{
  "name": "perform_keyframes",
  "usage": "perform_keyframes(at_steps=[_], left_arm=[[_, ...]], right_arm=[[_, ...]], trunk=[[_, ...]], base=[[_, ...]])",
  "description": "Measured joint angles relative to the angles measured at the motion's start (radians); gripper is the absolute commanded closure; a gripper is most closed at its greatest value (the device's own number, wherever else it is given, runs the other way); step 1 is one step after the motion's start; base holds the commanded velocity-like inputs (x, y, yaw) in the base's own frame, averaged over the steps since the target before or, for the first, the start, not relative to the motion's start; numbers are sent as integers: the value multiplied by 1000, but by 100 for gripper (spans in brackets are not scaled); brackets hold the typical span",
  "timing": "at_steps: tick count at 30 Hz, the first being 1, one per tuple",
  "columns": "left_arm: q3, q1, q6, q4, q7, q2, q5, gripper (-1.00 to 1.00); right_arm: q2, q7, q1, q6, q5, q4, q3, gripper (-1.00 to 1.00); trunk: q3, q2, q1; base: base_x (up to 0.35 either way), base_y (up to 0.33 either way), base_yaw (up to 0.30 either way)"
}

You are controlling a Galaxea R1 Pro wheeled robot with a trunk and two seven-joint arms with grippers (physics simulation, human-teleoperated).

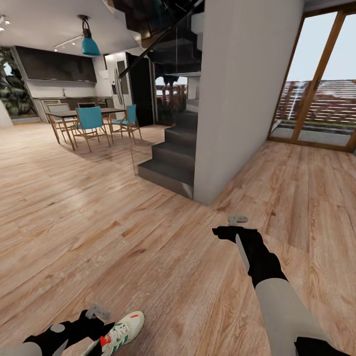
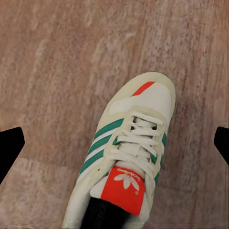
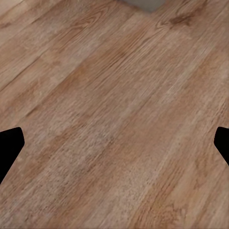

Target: Pick up the two gym shoes and the two sandals from the corridor floor and place them onto the hallstand (shoe rack) in the corridor, making sure they are on the rack and not on the floor. Arrange them so the two gym shoes are next to each other and the two sandals are next to each other.

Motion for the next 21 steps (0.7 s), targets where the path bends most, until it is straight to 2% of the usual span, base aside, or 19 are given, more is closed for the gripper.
perform_keyframes(at_steps=[2,21], left_arm=[[2,4,0,0,0,0,0,-100],[3,12,0,0,1,2,0,-100]], right_arm=[[0,0,0,0,0,0,0,-100],[0,0,-1,0,0,0,0,-100]], trunk=[[-2,0,0],[-103,-4,9]], base=[[0,0,0],[0,0,0]])
